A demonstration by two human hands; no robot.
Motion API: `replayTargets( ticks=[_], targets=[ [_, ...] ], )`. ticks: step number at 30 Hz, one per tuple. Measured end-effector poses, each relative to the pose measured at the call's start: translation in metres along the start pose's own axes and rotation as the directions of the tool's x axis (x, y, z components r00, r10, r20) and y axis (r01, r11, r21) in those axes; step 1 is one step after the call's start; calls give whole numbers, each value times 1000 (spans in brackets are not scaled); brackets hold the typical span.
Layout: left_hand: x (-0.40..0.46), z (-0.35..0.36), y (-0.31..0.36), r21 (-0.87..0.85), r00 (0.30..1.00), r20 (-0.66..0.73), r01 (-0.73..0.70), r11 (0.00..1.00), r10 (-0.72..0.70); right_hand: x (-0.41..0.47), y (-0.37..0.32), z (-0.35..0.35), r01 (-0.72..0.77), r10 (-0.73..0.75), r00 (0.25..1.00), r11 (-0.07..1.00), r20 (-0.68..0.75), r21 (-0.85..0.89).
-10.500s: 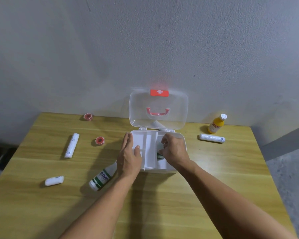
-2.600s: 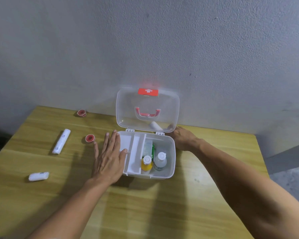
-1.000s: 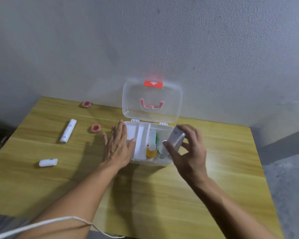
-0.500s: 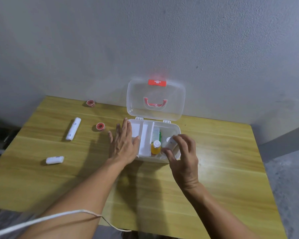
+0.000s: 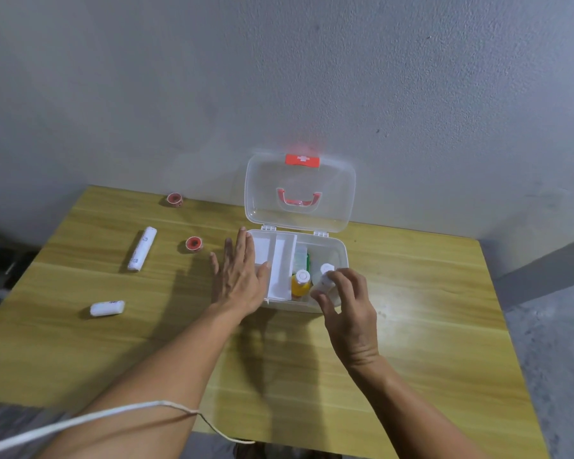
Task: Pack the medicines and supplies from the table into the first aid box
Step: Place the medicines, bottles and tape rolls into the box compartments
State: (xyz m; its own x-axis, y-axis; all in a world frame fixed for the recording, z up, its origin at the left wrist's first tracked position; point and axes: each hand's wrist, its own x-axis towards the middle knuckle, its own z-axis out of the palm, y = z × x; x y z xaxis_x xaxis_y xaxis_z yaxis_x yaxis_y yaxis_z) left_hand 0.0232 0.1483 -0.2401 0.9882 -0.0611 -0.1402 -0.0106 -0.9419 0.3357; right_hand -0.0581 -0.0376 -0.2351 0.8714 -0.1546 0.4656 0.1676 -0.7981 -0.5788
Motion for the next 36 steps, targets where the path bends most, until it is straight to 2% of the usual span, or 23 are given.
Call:
replayTargets(
  ticks=[6, 10, 12, 15, 17, 19, 23, 30, 33, 36],
  targets=[
    [0, 0, -1, 0, 1000, -5, -8, 1000, 8, -14, 4, 4, 89, -75, 992, 987, 102, -134],
    [0, 0, -1, -4, 1000, 8, -7, 1000, 7, -16, 2, -2, 58, -36, 994, 971, 100, -232],
    [0, -1, -1, -8, 1000, 12, -5, 1000, 5, -6, 0, -5, 37, -31, 999, 984, 38, -176],
    [0, -3, 0, -43, 1000, 28, -3, 999, 4, 22, -8, -7, -100, 101, 995, 995, 6, -29],
    [1, -4, 0, -69, 999, 43, -5, 998, 8, 40, -14, -4, -208, 207, 972, 978, 109, -2],
    [2, -6, -1, -99, 998, 62, -11, 995, 18, 53, -17, 3, -251, 256, 933, 967, 253, -55],
    [2, -7, -5, -148, 994, 106, -14, 989, 30, 58, -15, 26, -155, 267, 866, 948, 423, -279],
    [-7, -11, -17, -266, 997, 63, -28, 964, 46, 52, -11, 35, -154, 276, 892, 930, 359, -334],
    [-12, -13, -28, -376, 999, 42, 0, 926, 17, 51, -11, 36, -152, 269, 904, 929, 332, -337],
    [-14, -16, -35, -344, 1000, 25, 13, 939, -5, 51, -12, 37, -140, 256, 916, 926, 310, -351]
  ],
)
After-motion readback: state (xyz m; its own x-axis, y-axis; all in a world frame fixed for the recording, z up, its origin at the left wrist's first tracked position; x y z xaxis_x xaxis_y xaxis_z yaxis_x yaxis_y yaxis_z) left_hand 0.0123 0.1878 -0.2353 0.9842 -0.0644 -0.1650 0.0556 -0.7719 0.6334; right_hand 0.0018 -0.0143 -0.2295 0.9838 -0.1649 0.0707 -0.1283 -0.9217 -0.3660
